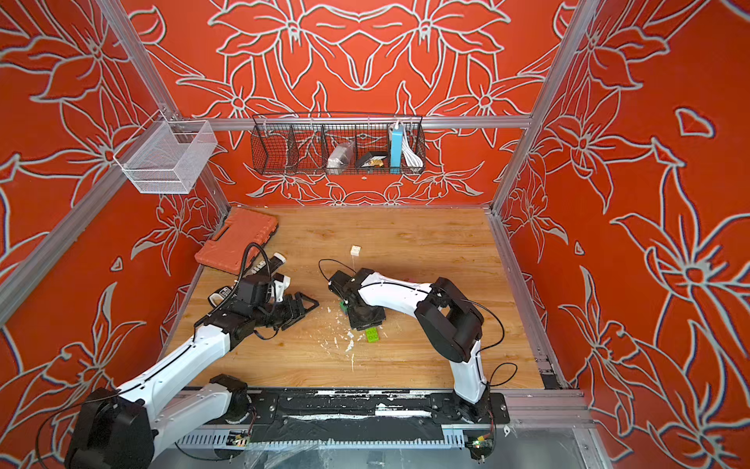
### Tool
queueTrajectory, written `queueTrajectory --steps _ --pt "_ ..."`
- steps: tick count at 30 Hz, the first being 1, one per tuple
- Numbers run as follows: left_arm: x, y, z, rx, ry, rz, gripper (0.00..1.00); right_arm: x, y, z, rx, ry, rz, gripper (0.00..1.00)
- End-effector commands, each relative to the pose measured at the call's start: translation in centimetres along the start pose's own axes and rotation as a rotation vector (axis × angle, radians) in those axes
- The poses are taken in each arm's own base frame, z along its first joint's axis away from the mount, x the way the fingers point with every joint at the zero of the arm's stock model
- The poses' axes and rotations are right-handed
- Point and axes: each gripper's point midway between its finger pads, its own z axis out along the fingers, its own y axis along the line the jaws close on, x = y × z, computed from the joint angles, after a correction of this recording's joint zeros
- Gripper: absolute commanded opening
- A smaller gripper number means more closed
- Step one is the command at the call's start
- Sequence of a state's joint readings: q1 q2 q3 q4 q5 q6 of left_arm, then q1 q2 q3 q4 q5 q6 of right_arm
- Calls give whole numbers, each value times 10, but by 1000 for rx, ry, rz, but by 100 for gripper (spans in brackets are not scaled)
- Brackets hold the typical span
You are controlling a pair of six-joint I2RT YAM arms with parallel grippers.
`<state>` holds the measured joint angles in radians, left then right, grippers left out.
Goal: Assemble the letter r with lego
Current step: Assemble the lego brick with the lego brick.
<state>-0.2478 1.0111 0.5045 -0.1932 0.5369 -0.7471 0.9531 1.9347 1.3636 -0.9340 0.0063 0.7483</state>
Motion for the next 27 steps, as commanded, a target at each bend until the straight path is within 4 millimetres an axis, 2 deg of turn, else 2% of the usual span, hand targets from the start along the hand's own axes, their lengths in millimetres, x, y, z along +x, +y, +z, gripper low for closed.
queueTrajectory --steps 1,15,22,23,27 --pt "-5 -6 -5 13 -14 19 78 28 -4 41 33 128 -9 0" --pt "-4 -5 -5 12 -11 12 78 36 -1 53 13 89 -204 0" --pt "-3 -4 -4 7 -8 5 78 38 1 53 42 84 -228 0" --pt "-4 -10 -10 26 -27 21 78 38 1 53 41 87 -220 0" --pt "-2 -9 -11 22 -23 10 79 39 2 52 32 104 -146 0"
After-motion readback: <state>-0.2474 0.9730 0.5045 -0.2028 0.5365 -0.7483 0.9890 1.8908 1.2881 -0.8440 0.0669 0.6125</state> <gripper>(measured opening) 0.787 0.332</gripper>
